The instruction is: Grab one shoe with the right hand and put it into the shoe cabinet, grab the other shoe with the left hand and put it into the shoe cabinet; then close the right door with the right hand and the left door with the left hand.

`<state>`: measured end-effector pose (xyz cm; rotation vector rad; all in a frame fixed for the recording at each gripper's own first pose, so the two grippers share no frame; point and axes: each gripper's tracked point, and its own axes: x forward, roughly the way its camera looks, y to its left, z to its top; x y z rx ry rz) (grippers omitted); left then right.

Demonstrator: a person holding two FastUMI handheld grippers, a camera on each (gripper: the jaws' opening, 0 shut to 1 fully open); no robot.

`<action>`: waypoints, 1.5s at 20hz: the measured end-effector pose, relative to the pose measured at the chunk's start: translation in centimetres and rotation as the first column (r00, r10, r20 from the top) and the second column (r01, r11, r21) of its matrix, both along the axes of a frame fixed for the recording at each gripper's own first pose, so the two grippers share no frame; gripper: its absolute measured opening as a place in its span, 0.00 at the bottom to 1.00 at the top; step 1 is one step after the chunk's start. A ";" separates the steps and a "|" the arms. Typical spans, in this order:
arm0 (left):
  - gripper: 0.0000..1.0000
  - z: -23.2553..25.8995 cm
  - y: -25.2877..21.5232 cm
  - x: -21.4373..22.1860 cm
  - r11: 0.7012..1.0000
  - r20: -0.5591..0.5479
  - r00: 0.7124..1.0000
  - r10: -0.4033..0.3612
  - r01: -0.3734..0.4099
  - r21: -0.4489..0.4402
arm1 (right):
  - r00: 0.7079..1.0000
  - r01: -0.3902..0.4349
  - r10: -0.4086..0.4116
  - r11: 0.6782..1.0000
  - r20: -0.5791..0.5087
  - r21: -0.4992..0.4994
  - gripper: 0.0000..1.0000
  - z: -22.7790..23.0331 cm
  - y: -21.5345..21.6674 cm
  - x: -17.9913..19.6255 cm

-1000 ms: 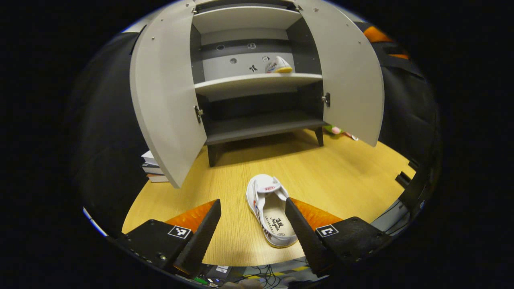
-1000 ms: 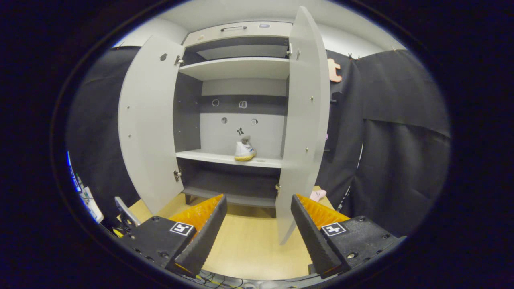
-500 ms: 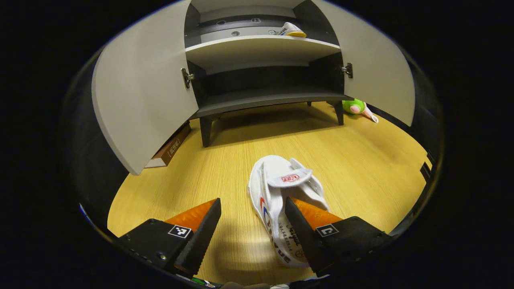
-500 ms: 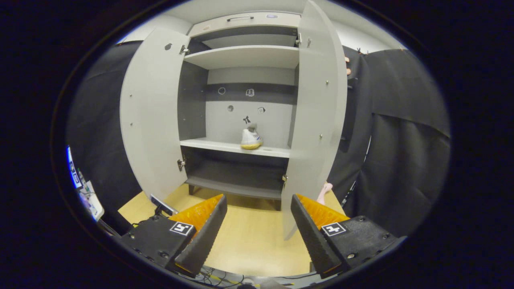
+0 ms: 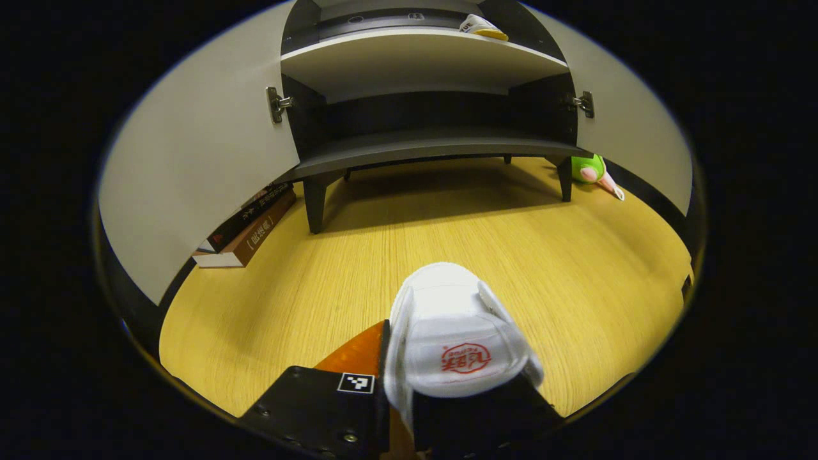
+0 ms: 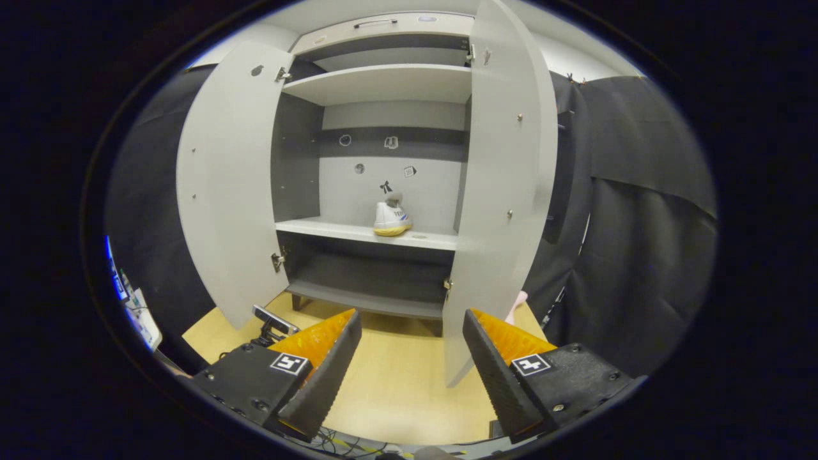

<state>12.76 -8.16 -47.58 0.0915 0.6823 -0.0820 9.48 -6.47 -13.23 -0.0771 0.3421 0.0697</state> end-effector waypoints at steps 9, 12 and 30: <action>0.13 7.3 2.4 0.0 0.997 0.029 0.998 0.063 -0.061 -0.036 | 0.997 -0.057 0.054 0.997 0.062 0.049 1.00 2.2 1.9 1.0; 0.13 13.3 2.9 1.0 0.997 0.112 0.992 0.067 -0.063 -0.034 | 0.992 -0.091 0.085 0.994 0.098 0.059 1.00 3.4 3.0 1.3; 0.12 41.0 3.2 15.5 0.988 0.439 0.885 0.155 -0.136 -0.074 | 0.909 -0.368 0.342 0.926 0.239 0.077 1.00 7.9 9.4 5.2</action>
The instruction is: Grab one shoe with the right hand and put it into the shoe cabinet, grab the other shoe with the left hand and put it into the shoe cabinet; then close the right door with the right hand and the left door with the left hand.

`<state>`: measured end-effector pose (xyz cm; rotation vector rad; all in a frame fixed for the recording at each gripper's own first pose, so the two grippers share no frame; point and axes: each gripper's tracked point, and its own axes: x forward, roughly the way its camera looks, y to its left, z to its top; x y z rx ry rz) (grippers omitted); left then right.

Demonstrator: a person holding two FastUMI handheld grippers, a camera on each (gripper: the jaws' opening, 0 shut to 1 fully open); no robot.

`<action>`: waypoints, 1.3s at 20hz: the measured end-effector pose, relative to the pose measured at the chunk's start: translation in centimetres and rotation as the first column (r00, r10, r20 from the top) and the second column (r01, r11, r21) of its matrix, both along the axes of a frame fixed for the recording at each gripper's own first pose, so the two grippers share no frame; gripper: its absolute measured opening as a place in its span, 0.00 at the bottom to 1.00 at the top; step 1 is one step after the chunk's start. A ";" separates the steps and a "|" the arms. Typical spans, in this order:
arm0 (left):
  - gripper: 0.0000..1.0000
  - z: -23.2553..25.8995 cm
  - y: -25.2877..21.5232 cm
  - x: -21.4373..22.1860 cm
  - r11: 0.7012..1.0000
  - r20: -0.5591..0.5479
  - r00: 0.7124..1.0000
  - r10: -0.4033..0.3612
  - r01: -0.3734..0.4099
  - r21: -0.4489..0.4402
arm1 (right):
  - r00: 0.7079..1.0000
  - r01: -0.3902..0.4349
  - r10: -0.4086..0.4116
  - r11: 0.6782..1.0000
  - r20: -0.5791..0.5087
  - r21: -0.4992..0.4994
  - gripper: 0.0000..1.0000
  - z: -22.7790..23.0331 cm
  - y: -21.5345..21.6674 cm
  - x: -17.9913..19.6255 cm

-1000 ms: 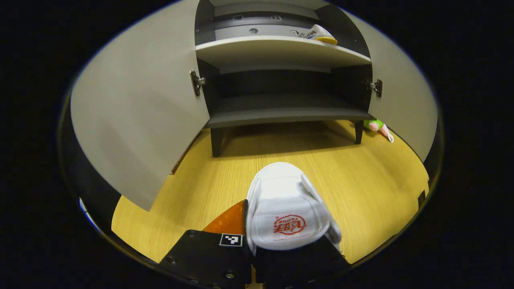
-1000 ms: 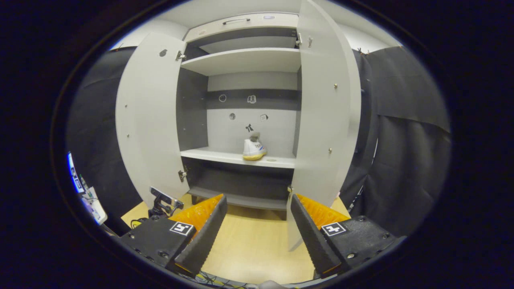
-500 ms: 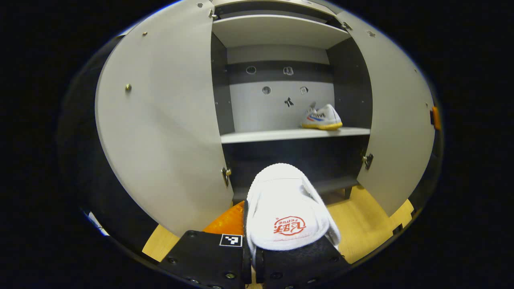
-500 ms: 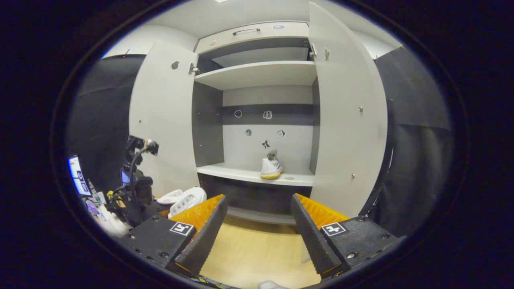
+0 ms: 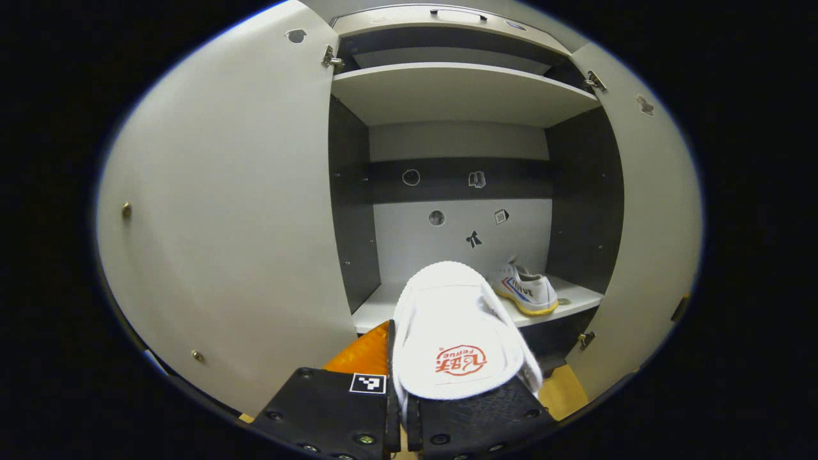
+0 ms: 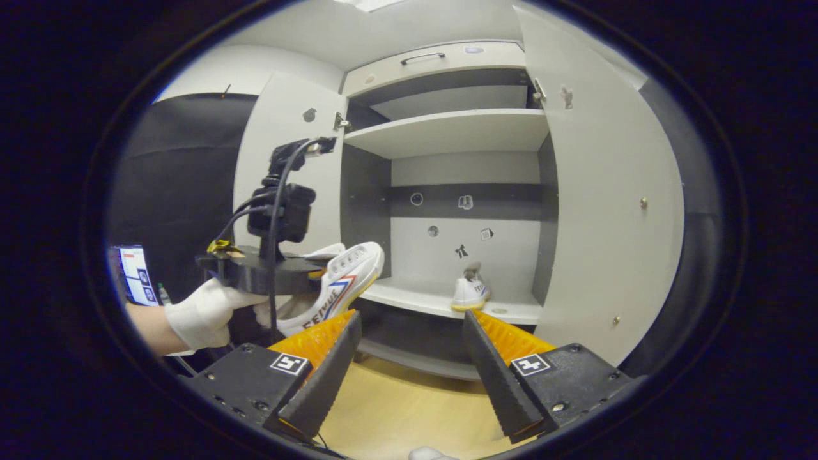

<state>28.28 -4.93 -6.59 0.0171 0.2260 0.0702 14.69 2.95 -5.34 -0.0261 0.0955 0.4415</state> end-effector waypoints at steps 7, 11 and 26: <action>0.12 3.3 -2.4 11.1 1.000 0.040 0.999 -0.009 0.008 0.013 | 0.998 -0.058 0.058 0.998 -0.010 -0.005 1.00 -0.1 0.6 1.9; 0.12 0.1 -2.7 17.3 0.999 -0.013 1.000 0.017 -0.016 0.052 | 0.998 -0.066 0.066 0.997 -0.015 -0.027 1.00 -0.4 0.9 2.5; 0.53 -10.9 -0.3 21.1 0.999 -0.342 0.940 0.009 0.009 0.051 | 0.996 -0.066 0.062 0.996 -0.070 -0.066 1.00 -1.7 0.9 2.6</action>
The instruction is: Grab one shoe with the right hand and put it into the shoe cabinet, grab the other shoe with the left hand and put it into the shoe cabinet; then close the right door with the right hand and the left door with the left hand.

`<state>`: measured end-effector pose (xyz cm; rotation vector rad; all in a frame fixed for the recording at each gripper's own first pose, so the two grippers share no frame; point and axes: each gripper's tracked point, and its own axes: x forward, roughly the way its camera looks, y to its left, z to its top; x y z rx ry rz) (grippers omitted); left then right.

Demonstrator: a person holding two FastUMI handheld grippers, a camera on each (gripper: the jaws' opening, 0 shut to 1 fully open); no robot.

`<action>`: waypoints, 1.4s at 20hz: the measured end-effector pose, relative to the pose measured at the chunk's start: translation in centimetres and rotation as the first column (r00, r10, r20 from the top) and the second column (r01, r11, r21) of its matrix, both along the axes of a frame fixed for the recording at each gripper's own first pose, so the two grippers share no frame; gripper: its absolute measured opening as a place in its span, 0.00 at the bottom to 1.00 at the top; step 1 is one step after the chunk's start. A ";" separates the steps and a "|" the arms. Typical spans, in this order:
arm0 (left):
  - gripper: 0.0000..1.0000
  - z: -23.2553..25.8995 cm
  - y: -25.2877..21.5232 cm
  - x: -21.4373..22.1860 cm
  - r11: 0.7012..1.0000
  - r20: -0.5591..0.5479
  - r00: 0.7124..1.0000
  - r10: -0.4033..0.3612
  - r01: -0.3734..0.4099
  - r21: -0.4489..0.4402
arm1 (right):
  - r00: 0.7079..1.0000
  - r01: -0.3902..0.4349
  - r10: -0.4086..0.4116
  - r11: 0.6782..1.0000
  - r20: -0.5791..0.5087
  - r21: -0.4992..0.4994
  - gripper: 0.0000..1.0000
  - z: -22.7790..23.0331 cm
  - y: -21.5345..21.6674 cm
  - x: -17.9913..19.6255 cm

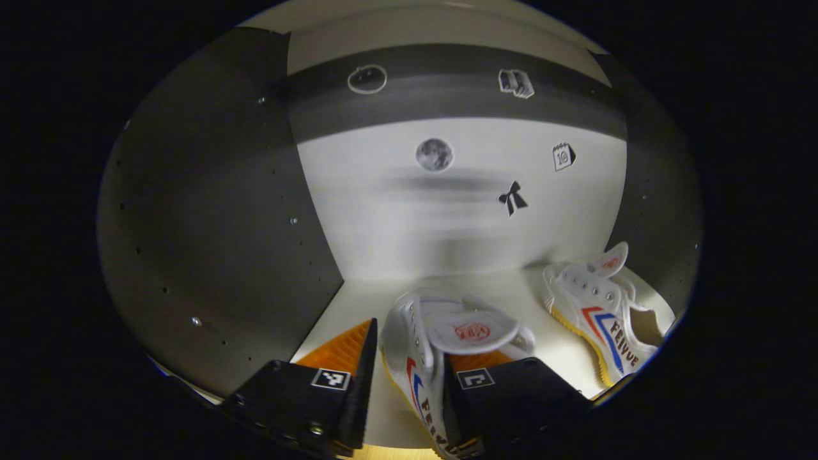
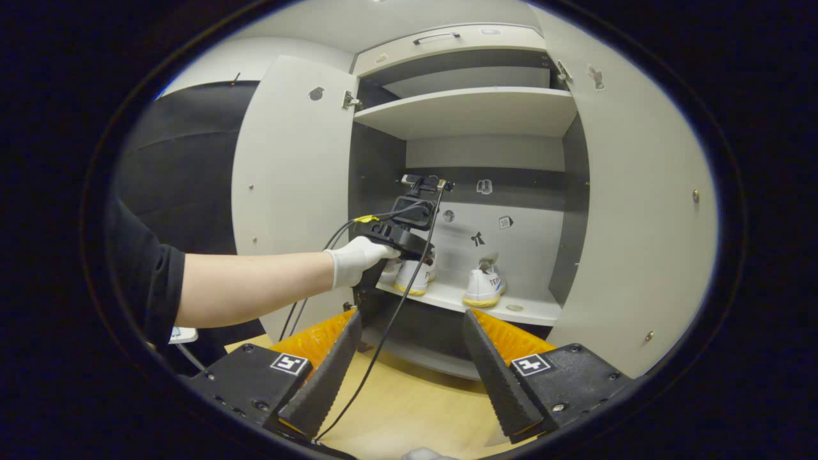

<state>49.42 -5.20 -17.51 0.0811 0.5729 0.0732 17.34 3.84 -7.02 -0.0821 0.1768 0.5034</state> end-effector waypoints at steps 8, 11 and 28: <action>0.97 2.5 0.8 -0.8 1.000 0.074 0.997 0.001 -0.001 -0.005 | 1.000 -0.003 0.003 1.000 0.007 0.006 1.00 0.5 0.8 -0.1; 0.97 3.6 0.6 -1.5 1.000 0.101 0.995 0.001 0.000 -0.009 | 1.000 0.008 -0.008 1.000 0.023 0.005 1.00 0.9 0.8 -0.3; 1.00 18.3 -0.3 -18.7 0.996 0.474 0.877 -0.079 0.091 -0.002 | 0.965 0.230 -0.237 0.970 0.109 0.073 1.00 5.4 -1.5 -4.3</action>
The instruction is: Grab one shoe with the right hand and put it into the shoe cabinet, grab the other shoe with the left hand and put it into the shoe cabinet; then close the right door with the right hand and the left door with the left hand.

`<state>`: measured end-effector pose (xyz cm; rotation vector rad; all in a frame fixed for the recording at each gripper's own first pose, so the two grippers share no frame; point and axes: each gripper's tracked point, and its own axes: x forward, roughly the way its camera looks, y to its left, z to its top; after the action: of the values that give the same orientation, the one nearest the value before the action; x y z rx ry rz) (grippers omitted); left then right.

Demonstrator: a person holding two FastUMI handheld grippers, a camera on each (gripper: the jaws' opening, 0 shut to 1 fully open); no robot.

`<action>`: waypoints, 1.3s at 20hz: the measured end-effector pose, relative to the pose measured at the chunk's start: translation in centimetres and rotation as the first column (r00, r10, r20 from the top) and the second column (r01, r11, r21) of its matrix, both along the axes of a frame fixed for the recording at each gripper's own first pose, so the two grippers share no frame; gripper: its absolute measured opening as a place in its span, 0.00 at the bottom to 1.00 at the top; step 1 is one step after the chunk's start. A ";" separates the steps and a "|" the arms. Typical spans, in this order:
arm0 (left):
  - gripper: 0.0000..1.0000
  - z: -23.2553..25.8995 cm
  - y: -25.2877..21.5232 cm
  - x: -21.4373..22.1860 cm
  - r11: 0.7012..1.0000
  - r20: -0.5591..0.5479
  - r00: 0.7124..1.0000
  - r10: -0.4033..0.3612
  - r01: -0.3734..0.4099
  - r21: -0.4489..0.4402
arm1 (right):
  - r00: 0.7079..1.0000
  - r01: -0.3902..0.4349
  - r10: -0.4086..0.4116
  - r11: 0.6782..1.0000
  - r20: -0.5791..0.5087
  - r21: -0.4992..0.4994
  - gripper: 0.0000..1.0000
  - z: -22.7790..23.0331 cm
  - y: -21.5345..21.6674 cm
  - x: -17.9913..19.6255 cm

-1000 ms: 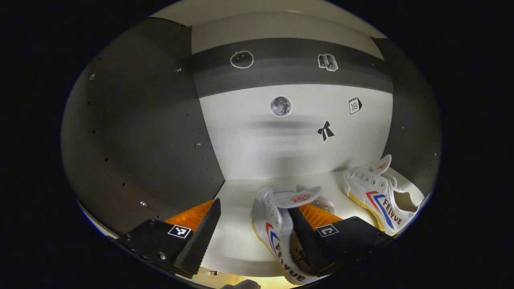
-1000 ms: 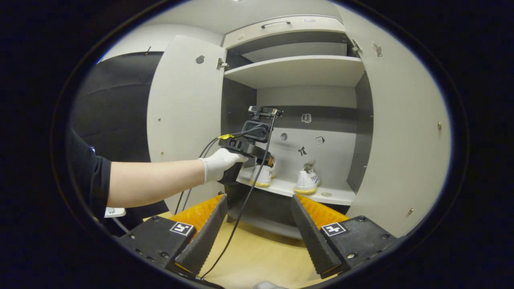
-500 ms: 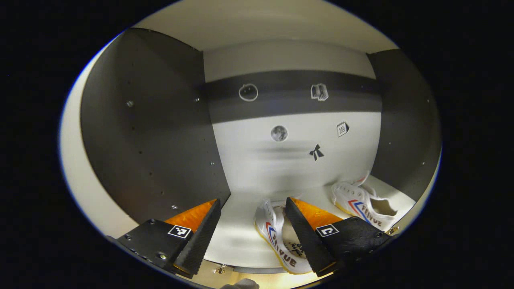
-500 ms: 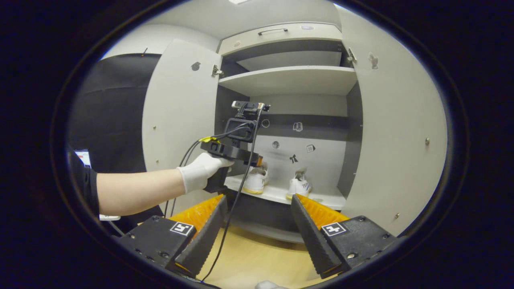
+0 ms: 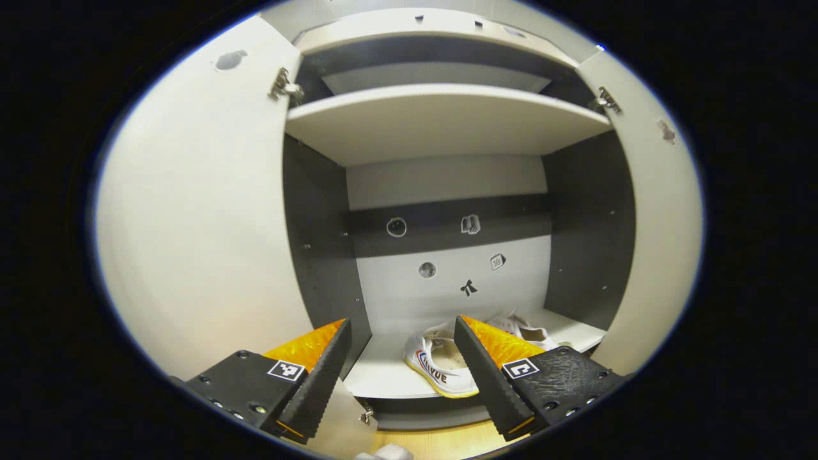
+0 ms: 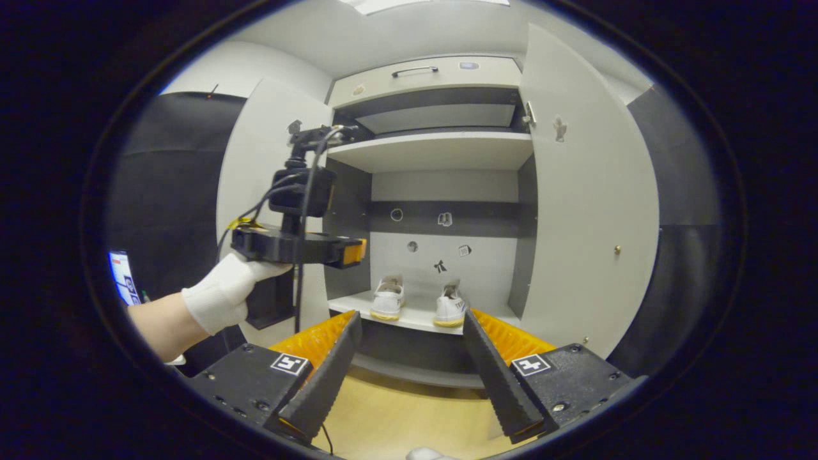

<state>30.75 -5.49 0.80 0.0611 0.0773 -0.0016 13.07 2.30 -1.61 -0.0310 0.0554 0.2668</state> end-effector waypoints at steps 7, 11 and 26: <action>0.96 1.8 0.7 -12.8 0.998 0.082 0.995 -0.056 0.057 -0.005 | 0.988 0.151 -0.152 0.988 0.011 0.020 1.00 0.4 -3.0 -4.2; 0.96 -0.4 1.6 -18.9 0.997 0.070 0.995 -0.072 0.075 -0.034 | 0.971 0.240 -0.240 0.971 -0.003 0.018 1.00 -0.5 -5.4 -7.2; 0.96 -5.2 -1.5 -25.0 0.992 0.005 0.999 -0.044 0.044 -0.118 | 0.873 0.488 -0.488 0.873 0.004 0.028 0.99 1.6 -23.8 -6.3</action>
<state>5.77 -7.00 -4.44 -0.0556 0.0736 -0.0503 6.79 -21.52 -0.01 0.0088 0.0474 -0.2420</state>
